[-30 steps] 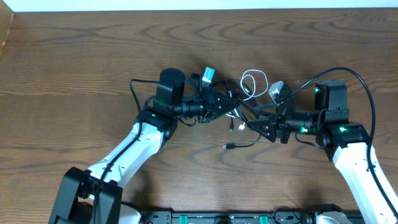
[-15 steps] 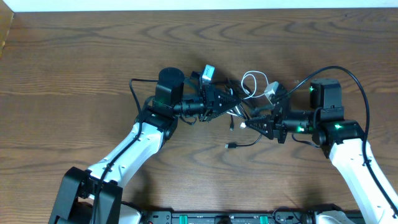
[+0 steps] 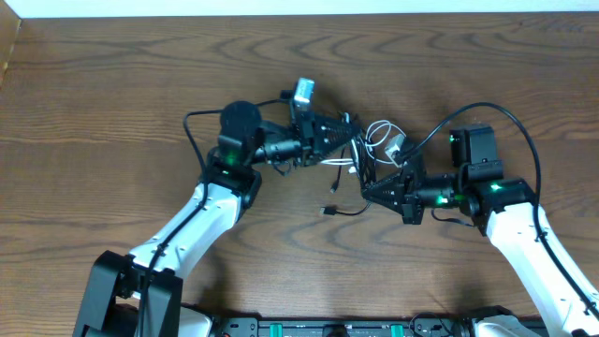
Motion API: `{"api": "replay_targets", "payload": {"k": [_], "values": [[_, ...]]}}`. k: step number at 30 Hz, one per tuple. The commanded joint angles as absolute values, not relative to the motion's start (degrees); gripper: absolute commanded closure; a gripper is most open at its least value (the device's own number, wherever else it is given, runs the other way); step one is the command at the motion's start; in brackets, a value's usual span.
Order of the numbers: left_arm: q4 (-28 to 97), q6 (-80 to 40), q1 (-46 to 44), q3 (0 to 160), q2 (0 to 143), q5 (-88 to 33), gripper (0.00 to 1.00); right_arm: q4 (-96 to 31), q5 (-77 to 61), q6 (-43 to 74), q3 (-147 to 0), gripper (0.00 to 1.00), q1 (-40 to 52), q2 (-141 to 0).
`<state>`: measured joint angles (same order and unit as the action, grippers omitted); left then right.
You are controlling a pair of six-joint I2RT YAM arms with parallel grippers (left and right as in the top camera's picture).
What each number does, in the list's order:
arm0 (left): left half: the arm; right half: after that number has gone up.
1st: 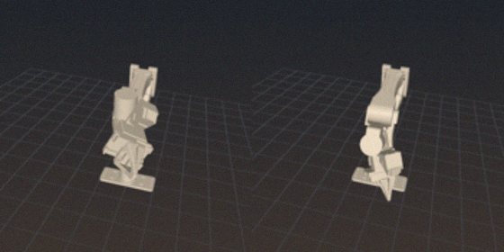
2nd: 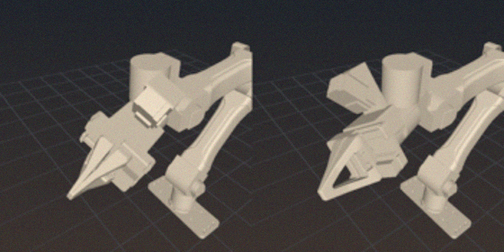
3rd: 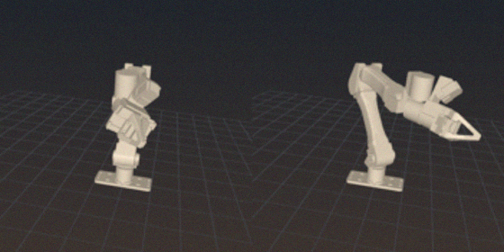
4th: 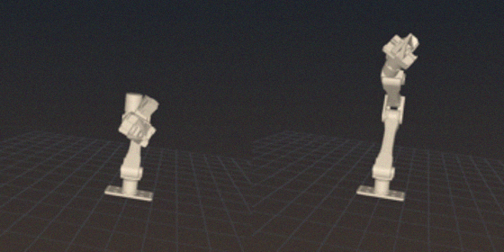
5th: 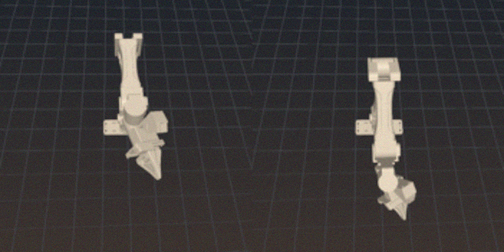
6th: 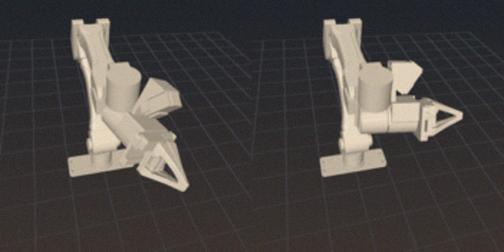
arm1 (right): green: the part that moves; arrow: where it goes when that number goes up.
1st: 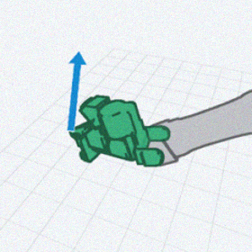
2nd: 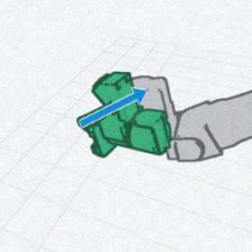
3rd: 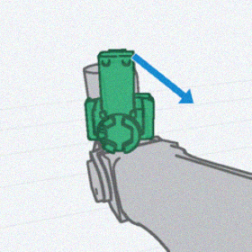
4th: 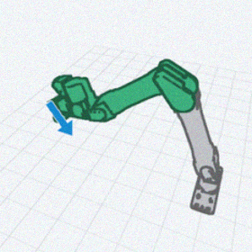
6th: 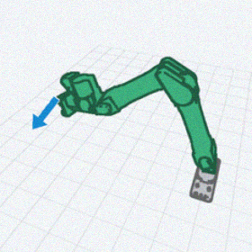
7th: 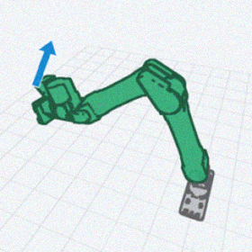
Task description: Untangle cables
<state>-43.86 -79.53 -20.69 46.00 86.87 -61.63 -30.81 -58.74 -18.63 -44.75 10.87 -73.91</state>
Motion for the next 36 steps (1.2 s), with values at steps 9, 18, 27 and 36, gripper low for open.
{"api": "replay_targets", "payload": {"k": [9, 18, 27, 36], "values": [[-48.8, -85.3, -15.6, 46.4, 86.3, -62.6, 0.92, -31.1, -45.9, -12.6, -42.4, 0.98, 11.6, -74.9], [-46.3, -81.2, -15.6, 46.4, 86.3, -62.6, 0.92, -29.8, -62.6, -12.7, -43.4, 0.54, 8.4, -71.5], [-30.3, -72.0, -15.6, 46.4, 86.4, -63.0, 0.92, -25.5, -61.8, -12.5, -43.4, 0.24, 5.7, -64.8], [-29.4, -74.5, -19.3, 46.4, 86.4, -63.0, 0.92, -20.9, -59.6, -12.2, -43.4, 0.21, 7.6, -64.8]]}}
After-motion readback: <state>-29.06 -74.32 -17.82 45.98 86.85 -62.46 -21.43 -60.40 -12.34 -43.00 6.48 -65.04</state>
